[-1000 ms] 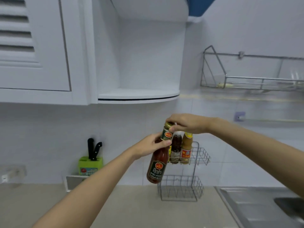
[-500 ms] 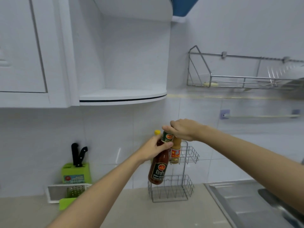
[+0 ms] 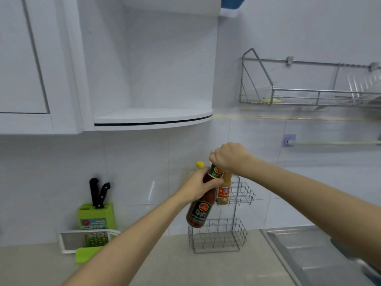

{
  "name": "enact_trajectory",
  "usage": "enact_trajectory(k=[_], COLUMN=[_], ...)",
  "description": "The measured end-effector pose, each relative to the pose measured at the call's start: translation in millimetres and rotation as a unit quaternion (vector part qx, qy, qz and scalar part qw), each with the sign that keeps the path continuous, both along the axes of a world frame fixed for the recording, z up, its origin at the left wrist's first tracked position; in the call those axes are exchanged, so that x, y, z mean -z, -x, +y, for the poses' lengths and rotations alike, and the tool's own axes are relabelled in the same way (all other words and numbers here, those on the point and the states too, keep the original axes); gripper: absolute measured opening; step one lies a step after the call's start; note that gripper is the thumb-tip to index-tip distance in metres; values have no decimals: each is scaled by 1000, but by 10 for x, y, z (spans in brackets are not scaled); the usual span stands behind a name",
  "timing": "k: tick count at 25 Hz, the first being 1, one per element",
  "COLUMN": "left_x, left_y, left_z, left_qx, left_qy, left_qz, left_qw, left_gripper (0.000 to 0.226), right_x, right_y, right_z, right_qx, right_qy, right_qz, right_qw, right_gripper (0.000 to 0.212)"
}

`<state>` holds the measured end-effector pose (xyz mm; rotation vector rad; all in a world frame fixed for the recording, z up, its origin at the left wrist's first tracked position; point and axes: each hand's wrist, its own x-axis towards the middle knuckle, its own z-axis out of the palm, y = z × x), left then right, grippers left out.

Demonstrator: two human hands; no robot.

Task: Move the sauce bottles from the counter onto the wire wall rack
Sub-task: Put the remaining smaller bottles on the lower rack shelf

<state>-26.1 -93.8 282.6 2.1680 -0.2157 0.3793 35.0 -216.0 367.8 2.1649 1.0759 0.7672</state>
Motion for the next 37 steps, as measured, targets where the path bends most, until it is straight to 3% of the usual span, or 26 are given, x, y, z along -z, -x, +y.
enact_trajectory(k=[3,6,7,11,13,16,18,20,22,23,24,26,29,33,35,37], left_x=[101,90,85,118,178,265,294,311,318,315,318,312,296,278,269,314], left_y=[-43,-14,-11,-34,-77,-185,-202,-179,-123,-100,-95,-90,-81,-69,-80,-98], left_z=[15,93,108,20,-40,-102,-121,-56,50,104,150,185,163,66,24,6], left_qx=[5,52,66,78,51,-14,-34,-15,24,43,57,76,76,45,39,38], left_qy=[2,94,111,125,115,43,20,53,113,124,123,105,101,125,145,170], left_qz=[27,98,111,111,90,45,34,61,98,108,116,130,132,112,124,140], left_qw=[1000,989,985,983,988,998,999,997,988,985,984,983,983,985,981,975], left_gripper=[42,31,29,32,35,42,42,38,35,35,37,38,29,22,23,23], right_x=[86,114,135,202,234,286,351,370,408,430,451,459,459,535,558,682], right_y=[-52,-150,-154,-204,-179,-138,-168,-253,-279,-275,-268,-277,-338,-346,-293,-212], right_z=[39,-34,-63,-90,-67,-45,-30,-111,-237,-285,-323,-369,-349,-239,-194,-190], right_qx=[38,4,-21,-84,-46,26,56,37,-10,-51,-73,-83,-93,-74,-60,-34], right_qy=[-2,-122,-142,-25,-13,-15,-62,-153,-285,-310,-305,-269,-233,-280,-343,-415], right_qz=[69,269,278,52,30,34,78,255,510,566,586,599,560,446,438,510], right_qw=[997,955,950,995,998,999,993,954,811,762,747,750,789,847,829,753], right_gripper=[31,57,57,49,44,13,20,37,49,42,31,27,28,35,42,47])
